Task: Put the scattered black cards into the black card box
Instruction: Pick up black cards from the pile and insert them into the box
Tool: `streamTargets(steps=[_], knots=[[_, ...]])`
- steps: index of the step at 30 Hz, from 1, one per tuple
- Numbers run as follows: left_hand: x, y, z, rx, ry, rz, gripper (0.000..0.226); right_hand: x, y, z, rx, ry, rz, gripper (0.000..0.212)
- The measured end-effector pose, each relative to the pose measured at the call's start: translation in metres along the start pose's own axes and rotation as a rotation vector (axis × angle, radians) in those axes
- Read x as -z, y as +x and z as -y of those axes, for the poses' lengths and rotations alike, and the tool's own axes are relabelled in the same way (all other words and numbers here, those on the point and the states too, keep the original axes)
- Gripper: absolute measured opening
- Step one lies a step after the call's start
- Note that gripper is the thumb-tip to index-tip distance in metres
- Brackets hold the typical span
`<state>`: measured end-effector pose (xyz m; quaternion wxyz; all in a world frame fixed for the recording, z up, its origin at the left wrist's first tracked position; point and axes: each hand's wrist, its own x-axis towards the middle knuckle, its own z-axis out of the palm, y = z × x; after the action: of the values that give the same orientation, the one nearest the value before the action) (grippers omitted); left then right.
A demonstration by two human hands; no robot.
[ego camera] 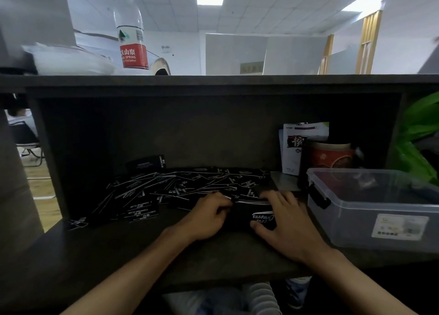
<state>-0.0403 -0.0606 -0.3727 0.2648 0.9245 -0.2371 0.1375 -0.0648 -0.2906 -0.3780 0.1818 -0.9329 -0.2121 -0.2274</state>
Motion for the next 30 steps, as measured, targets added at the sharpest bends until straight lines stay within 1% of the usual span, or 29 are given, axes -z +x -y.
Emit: streamTargets(steps=[1,4,7,9,11,13,14,16,18,20,23,27,28,30], knots=[[0.001,-0.002,0.002,-0.009,0.046,0.007,0.028,0.000,0.000,-0.001,-0.007,0.009,0.006,0.070],[0.023,-0.008,0.016,0.089,0.093,-0.041,0.036,-0.002,0.001,-0.002,0.008,-0.037,0.021,0.074],[0.037,-0.019,0.038,0.234,0.303,0.075,0.050,-0.003,0.002,-0.003,0.000,-0.083,0.013,0.072],[0.034,-0.028,0.041,0.229,0.352,0.084,0.045,-0.003,0.002,-0.003,-0.005,-0.097,0.000,0.070],[0.028,-0.031,0.034,0.150,0.355,0.031,0.035,-0.002,0.002,-0.003,0.004,-0.101,-0.005,0.068],[0.021,-0.031,0.023,0.111,0.378,-0.021,0.034,-0.001,0.001,-0.002,0.016,-0.087,-0.007,0.066],[0.019,-0.031,0.018,0.126,0.397,-0.053,0.033,0.000,0.000,-0.002,0.020,-0.082,-0.008,0.065],[0.012,-0.031,0.003,0.218,0.434,-0.095,0.030,0.001,0.000,-0.001,0.026,-0.079,-0.009,0.065],[0.006,-0.030,-0.013,0.313,0.481,-0.088,0.037,0.002,0.000,0.001,0.024,-0.082,-0.008,0.065],[0.002,-0.029,-0.024,0.341,0.516,-0.051,0.041,0.003,-0.001,0.001,0.019,-0.088,-0.003,0.065],[0.001,-0.039,-0.027,0.273,0.432,-0.012,0.032,0.005,-0.003,0.001,0.018,-0.082,-0.003,0.064],[0.015,-0.054,-0.010,0.182,0.128,0.021,0.017,0.007,-0.004,0.004,0.024,-0.050,-0.006,0.062],[0.021,-0.056,-0.006,0.193,0.071,0.056,0.018,0.008,-0.004,0.004,0.029,-0.038,-0.001,0.060],[0.031,-0.059,-0.002,0.261,0.002,0.070,0.030,0.010,-0.004,0.005,0.042,-0.014,0.014,0.058]])
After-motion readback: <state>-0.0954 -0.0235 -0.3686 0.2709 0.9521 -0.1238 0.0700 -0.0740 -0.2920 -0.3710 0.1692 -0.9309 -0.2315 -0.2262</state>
